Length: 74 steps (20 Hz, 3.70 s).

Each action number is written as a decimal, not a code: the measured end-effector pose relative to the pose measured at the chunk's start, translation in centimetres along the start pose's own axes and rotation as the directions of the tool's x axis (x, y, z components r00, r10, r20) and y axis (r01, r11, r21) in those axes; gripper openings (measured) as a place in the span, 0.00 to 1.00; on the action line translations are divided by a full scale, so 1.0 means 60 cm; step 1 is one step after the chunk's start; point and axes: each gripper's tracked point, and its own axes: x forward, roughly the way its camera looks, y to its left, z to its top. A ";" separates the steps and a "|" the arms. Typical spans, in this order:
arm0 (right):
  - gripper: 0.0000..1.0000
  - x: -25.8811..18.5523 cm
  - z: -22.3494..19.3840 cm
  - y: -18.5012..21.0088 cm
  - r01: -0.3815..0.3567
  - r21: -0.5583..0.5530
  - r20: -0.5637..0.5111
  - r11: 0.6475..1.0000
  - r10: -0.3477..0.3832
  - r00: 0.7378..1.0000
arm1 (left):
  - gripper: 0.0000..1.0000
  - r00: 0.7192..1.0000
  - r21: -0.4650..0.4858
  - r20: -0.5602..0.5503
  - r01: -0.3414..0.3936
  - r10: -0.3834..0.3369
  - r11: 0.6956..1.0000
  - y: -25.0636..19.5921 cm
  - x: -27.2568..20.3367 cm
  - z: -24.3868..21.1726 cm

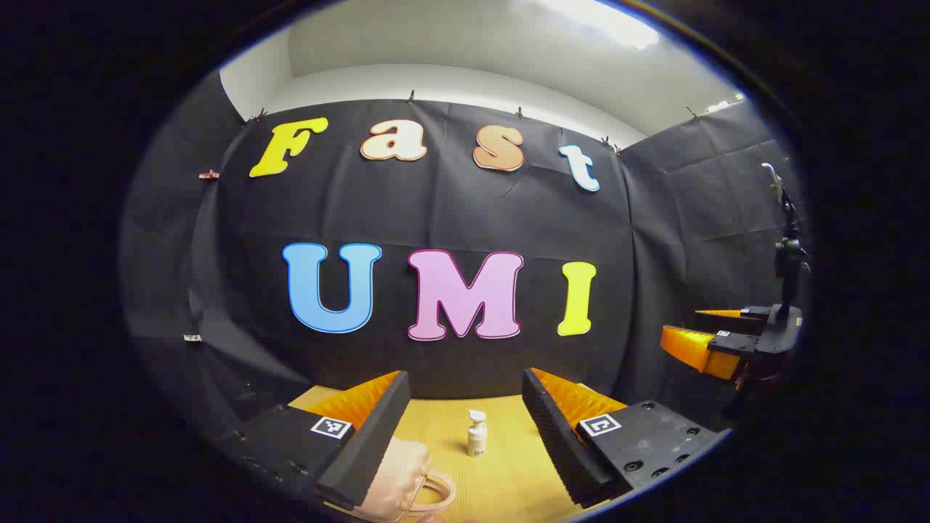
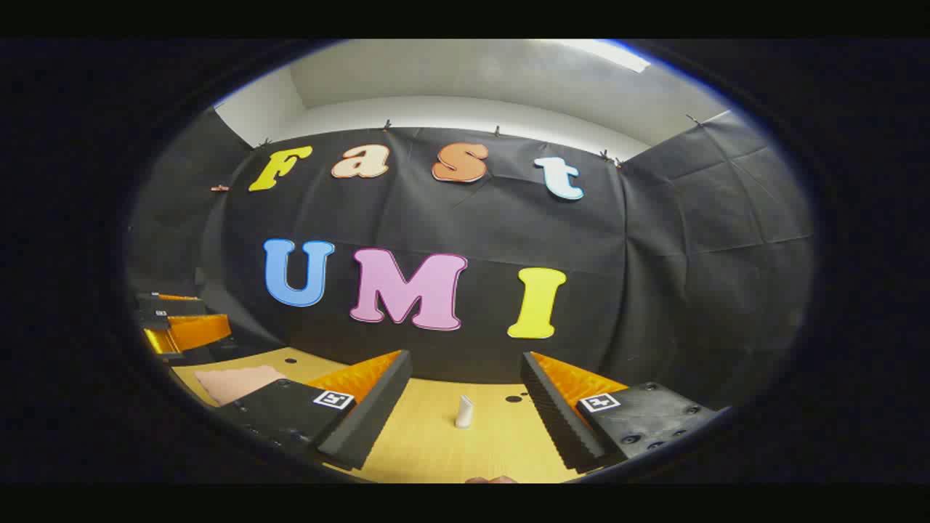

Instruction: First open the suitcase, pack the skin care products into it, and then close the suitcase.

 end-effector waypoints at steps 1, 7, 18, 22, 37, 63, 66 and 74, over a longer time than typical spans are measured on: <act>0.96 0.001 0.001 0.004 -0.002 0.002 0.001 1.000 0.002 1.000 | 0.98 1.000 -0.001 -0.007 -0.001 0.001 1.000 0.002 0.002 -0.005; 0.94 0.004 -0.003 -0.003 0.004 -0.007 -0.009 1.000 -0.004 1.000 | 0.98 0.999 -0.013 -0.032 -0.003 0.003 1.000 0.007 0.008 -0.013; 0.96 0.006 -0.006 -0.023 0.051 0.006 -0.017 0.999 -0.051 0.999 | 0.98 0.999 0.007 -0.012 0.046 -0.046 0.999 -0.008 0.023 -0.004; 0.96 0.009 -0.010 -0.013 0.045 -0.003 -0.019 0.999 -0.045 0.999 | 0.98 0.998 0.013 -0.030 0.053 -0.053 0.998 -0.005 0.023 -0.017; 0.95 0.014 -0.017 0.015 0.039 -0.004 -0.026 0.999 -0.039 0.999 | 0.98 0.977 0.017 -0.185 0.112 -0.107 0.994 -0.013 0.024 -0.146; 0.96 0.158 -0.243 -0.118 -0.007 0.163 -0.213 0.987 0.042 0.976 | 0.96 0.515 0.033 -0.852 -0.120 0.091 0.992 0.011 0.126 -0.620; 0.96 0.173 -0.252 -0.134 0.000 0.186 -0.226 0.983 0.043 0.973 | 0.74 0.473 -0.012 -0.880 -0.123 0.048 0.992 0.007 0.125 -0.646; 0.97 0.180 -0.265 -0.148 0.002 0.197 -0.232 0.980 0.045 0.972 | 0.13 0.424 0.000 -0.906 -0.035 0.014 0.999 0.013 0.126 -0.617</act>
